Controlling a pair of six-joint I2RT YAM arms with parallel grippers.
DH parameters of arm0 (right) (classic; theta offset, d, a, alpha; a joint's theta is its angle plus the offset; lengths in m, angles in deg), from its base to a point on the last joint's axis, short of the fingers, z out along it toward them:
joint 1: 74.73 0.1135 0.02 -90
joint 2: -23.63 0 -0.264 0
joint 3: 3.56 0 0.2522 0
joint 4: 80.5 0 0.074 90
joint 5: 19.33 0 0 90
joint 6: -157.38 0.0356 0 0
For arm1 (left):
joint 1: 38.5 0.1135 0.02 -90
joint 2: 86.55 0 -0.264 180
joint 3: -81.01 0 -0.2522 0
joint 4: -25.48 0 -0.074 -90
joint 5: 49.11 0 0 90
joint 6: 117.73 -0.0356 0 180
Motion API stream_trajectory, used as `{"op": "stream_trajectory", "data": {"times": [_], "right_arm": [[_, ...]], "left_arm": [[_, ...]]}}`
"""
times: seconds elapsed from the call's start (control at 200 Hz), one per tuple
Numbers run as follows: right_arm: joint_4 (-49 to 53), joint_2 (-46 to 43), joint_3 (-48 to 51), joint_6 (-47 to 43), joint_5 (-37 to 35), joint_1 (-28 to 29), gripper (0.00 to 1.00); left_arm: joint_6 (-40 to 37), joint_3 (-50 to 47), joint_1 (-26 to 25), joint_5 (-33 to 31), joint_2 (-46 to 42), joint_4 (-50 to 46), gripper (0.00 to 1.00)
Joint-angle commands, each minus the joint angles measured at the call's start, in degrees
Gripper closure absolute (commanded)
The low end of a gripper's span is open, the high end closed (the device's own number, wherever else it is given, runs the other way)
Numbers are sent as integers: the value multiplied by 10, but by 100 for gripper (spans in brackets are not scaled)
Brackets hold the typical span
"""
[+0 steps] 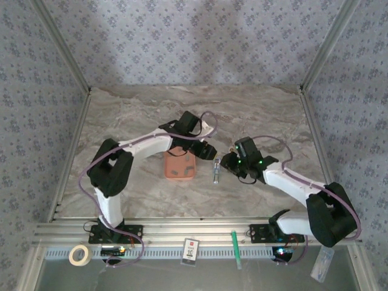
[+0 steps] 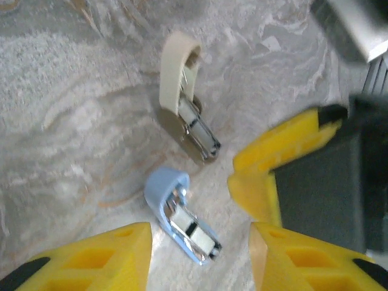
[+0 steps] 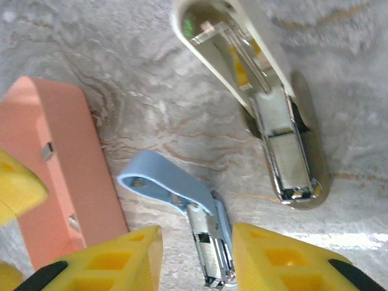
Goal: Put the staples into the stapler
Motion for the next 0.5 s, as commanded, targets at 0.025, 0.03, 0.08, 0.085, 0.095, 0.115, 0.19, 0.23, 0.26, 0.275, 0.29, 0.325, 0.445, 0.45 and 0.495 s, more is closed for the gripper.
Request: {"op": "stream_trajectory", "data": {"times": [0.025,0.03,0.08,0.085,0.095,0.115,0.19,0.23,0.26,0.275,0.29,0.325,0.445,0.45,0.495], "right_arm": [[70,3,-63,-137,43,-25,62],[71,4,-65,-140,43,-25,62],[92,16,-89,-177,49,-30,61],[95,17,-93,-178,50,-31,61],[98,20,-97,-180,51,-32,61],[103,26,-106,-207,58,-35,60],[121,54,-138,-257,80,-47,59],[128,70,-153,-279,93,-51,59],[135,82,-166,-294,103,-57,58],[138,89,-172,-301,109,-59,58],[141,96,-178,-308,115,-62,58],[146,113,-193,-326,131,-66,58],[173,170,-244,-382,152,-72,57],[173,172,-245,-385,152,-72,57],[180,191,-261,-396,156,-71,57]], "left_arm": [[-13,-53,-38,-34,-64,7,58],[-14,-55,-40,-36,-66,7,58],[-23,-78,-57,-53,-81,11,60],[-24,-80,-59,-55,-83,12,60],[-25,-83,-63,-59,-86,14,60],[-28,-93,-70,-66,-90,16,61],[-38,-123,-96,-94,-102,35,63],[-41,-137,-106,-111,-106,45,65],[-40,-148,-111,-116,-107,55,66],[-39,-152,-113,-118,-108,59,66],[-36,-156,-114,-119,-109,63,66],[-25,-167,-114,-121,-113,75,66],[6,-216,-114,-142,-147,118,67],[7,-217,-114,-143,-149,119,67],[15,-230,-114,-149,-163,128,67]]}}
